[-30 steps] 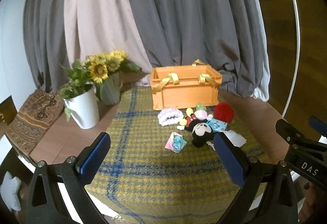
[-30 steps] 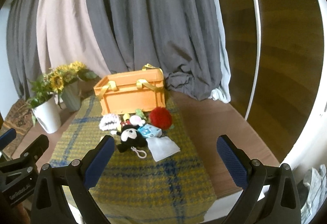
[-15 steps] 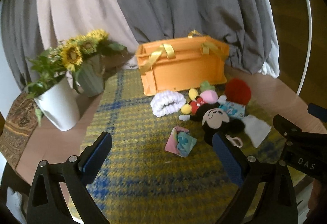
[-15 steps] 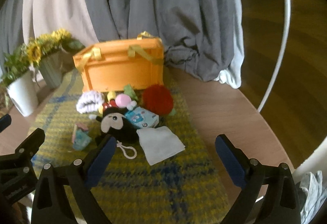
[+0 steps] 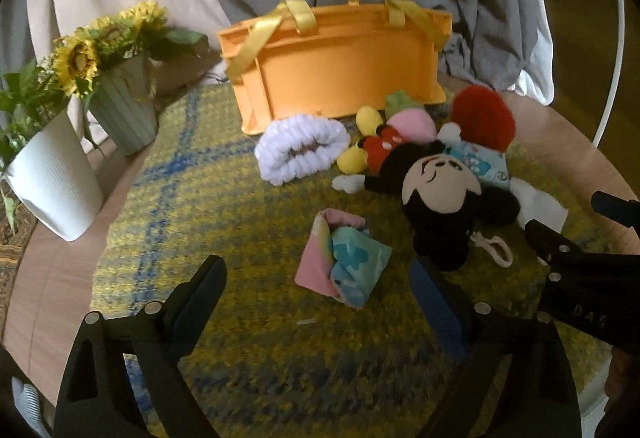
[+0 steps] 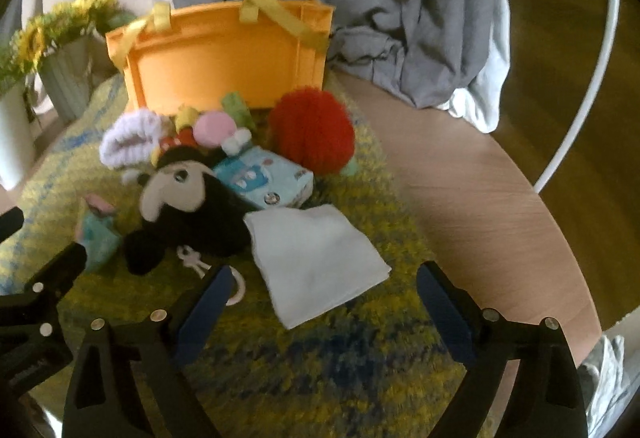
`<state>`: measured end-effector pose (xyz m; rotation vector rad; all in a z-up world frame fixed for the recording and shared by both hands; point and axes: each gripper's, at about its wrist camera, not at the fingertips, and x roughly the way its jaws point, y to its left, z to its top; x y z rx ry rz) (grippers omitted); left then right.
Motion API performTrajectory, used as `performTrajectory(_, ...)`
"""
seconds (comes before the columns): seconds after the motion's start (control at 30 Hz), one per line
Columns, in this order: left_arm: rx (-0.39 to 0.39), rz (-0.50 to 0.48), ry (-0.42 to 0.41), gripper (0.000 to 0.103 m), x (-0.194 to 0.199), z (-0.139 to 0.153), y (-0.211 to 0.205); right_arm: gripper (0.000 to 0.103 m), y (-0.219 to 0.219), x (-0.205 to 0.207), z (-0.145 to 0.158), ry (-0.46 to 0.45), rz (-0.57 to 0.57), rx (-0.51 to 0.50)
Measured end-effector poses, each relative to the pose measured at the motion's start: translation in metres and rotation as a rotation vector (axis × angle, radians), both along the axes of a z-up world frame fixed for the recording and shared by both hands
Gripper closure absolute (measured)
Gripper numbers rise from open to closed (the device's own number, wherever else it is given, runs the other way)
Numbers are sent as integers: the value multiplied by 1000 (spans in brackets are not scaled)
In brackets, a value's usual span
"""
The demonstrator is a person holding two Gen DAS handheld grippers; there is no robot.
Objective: Organize soft objects
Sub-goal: 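Grasp the pastel cloth pouch with the left tool while the right tool grasps the white towel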
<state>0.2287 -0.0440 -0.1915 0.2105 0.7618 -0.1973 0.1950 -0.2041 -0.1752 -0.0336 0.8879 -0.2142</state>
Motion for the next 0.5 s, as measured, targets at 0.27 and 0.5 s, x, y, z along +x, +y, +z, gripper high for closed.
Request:
performTrajectory(0.27,1,47,37,17,13,-17,-15,13,-16,20,-22,44,50,39)
performTrajectory(0.5,-5,75,77,35,22,-25,-21,25,-25,33,-30,55,92,72)
